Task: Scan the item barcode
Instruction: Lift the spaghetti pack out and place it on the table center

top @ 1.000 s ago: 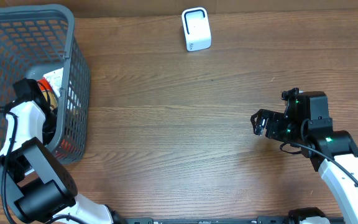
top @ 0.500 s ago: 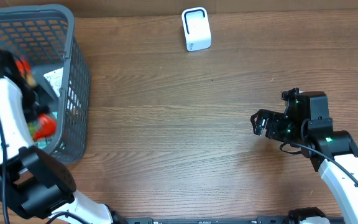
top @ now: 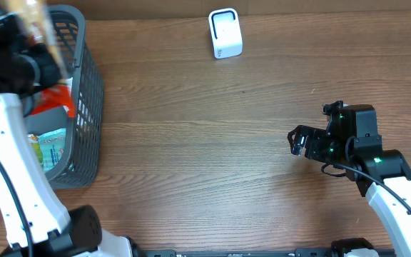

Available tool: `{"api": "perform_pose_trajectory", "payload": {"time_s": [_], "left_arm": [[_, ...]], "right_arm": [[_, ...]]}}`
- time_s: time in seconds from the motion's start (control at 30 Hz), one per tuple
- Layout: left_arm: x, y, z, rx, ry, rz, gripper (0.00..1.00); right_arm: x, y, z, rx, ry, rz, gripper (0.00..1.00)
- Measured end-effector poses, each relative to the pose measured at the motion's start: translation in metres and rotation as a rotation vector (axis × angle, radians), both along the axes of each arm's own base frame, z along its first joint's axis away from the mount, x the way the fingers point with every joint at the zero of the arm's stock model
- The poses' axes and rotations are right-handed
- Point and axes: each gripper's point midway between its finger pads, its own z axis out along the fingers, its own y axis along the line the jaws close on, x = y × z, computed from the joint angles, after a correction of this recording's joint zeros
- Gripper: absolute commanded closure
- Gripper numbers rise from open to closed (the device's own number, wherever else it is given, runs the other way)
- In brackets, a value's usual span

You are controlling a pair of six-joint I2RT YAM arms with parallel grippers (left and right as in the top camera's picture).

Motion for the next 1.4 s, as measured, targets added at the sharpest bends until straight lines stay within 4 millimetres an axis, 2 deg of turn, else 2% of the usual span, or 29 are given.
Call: {"api": "perform_pose_trajectory", "payload": {"time_s": [0.13,0.2,0.27,0.37,0.43,0.5,0.6,0.7,0.73,0.8,0.83,0.87,0.9,0.97,1.1,1.17,1.27,1.3,1.33,1.4], "left_arm": [[-0.001,-0.072,0.003,-0.028,0.011,-0.197,0.96],[0.003,-0.113,-0.006,-0.046,0.028,-0.307,0.96],[0.004,-0.149,-0.026,-0.074,0.073,-0.383,0.96],[0.006,-0.192,-0.068,-0.115,0.148,-0.442,0.96],[0.004,-0.219,-0.107,-0.137,0.209,-0.461,0.96],[-0.004,-0.247,-0.155,-0.160,0.280,-0.470,0.96],[-0.013,-0.276,-0.213,-0.179,0.299,-0.464,0.96],[-0.037,-0.295,-0.259,-0.197,0.352,-0.447,0.96],[-0.049,-0.300,-0.273,-0.204,0.374,-0.444,0.91],[-0.062,-0.305,-0.290,-0.211,0.401,-0.432,0.70],[-0.068,-0.306,-0.296,-0.213,0.412,-0.427,0.55],[-0.072,-0.307,-0.300,-0.213,0.420,-0.421,0.45],[-0.072,-0.307,-0.300,-0.217,0.420,-0.415,0.36],[-0.069,-0.310,-0.298,-0.226,0.403,-0.412,0.28],[-0.064,-0.308,-0.282,-0.223,0.412,-0.417,0.26],[-0.051,-0.306,-0.259,-0.228,0.394,-0.417,0.27],[-0.018,-0.295,-0.194,-0.247,0.307,-0.407,0.26],[-0.004,-0.288,-0.163,-0.256,0.253,-0.399,0.26],[0.011,-0.276,-0.130,-0.261,0.186,-0.388,0.25],[0.028,-0.250,-0.078,-0.261,0.083,-0.362,0.23]], "right_arm": [[0.000,0.000,0.000,0.000,0.000,0.000,0.00],[0.000,0.000,0.000,0.000,0.000,0.000,0.00],[0.000,0.000,0.000,0.000,0.001,-0.001,0.00],[0.000,0.000,0.000,0.000,-0.001,0.000,0.00],[0.000,0.000,0.000,0.000,0.000,0.000,0.00],[0.000,0.000,0.000,0.000,-0.001,0.000,0.00],[0.000,0.000,0.001,0.001,-0.001,0.000,0.00],[0.000,0.000,0.000,0.000,-0.001,0.000,0.00],[0.000,0.000,0.000,0.000,-0.001,0.000,0.00],[0.000,0.000,0.000,0.000,-0.001,0.000,0.00],[0.000,0.000,0.000,0.000,-0.001,0.000,0.00],[0.000,0.000,0.000,0.000,0.000,0.000,0.00],[0.000,0.000,0.000,0.000,-0.001,0.000,0.00],[0.000,0.000,0.000,0.000,-0.001,0.000,0.00],[0.000,0.000,0.000,0.000,-0.001,0.000,0.00],[0.001,0.000,0.001,0.000,-0.002,0.000,0.00],[0.000,0.000,0.001,0.000,-0.001,0.000,0.00],[0.000,0.000,0.000,0.000,0.000,0.000,0.00],[0.000,0.000,0.001,0.000,-0.001,-0.001,0.00],[0.000,0.000,0.001,0.000,-0.001,0.000,0.00]]}}
